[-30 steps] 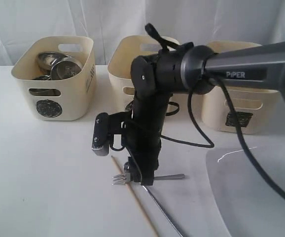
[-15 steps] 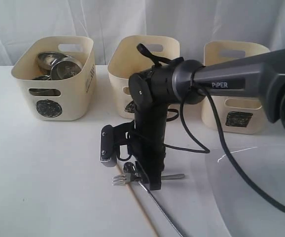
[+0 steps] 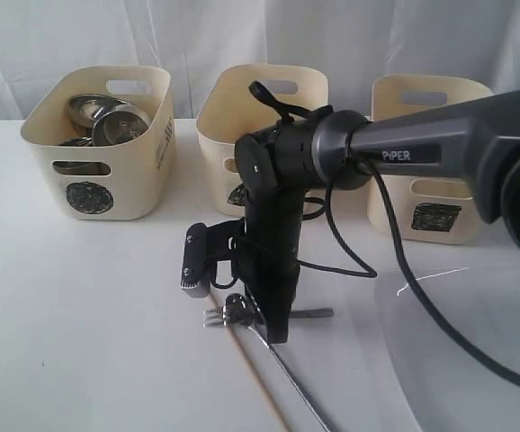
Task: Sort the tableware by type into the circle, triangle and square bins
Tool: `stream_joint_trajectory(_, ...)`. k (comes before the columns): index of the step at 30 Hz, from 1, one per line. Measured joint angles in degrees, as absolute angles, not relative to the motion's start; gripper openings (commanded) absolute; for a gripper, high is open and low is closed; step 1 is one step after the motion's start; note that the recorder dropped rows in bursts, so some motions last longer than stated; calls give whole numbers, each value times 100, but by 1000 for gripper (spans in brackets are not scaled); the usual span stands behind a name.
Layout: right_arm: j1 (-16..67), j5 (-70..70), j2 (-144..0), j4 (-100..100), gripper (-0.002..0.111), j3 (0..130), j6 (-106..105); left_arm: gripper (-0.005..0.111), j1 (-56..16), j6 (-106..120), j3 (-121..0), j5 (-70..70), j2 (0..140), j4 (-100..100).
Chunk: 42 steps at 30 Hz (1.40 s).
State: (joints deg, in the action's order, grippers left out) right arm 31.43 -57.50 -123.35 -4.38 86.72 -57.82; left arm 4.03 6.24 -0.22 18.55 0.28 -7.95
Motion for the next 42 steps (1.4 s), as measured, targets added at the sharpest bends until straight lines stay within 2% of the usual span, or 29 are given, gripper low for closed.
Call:
stream_joint_trajectory(12,3143,-5616,-12157,-363,0,8607,-5516,0,403,624,-22,1855,28,-795)
stream_joint_trajectory(18,3143,-5159,-11306,-339,0,8611,-5506,0,403,624,-22,1855,28,-795)
stream_joint_trajectory(21,3143,-4286,-10856,-188,0,8611,-5384,0,403,624,-22,1855,28,-795)
stream_joint_trajectory(26,2921,-1820,-10463,0,0,8611,-4358,0,403,624,-22,1855,28,-795)
stream_joint_trajectory(32,2383,184,-10565,0,0,8611,-2600,0,403,624,-22,1855,28,-795)
stream_joint_trajectory(37,2084,1671,-11117,-57,0,8611,-2247,0,403,624,-22,1855,28,-795)
stream_joint_trajectory(39,2041,2000,-11366,-216,4,8611,-2207,0,403,624,-22,1855,28,-795)
stream_joint_trajectory(42,2013,2109,-11705,-493,16,8611,-2207,0,403,624,-22,1855,28,-795)
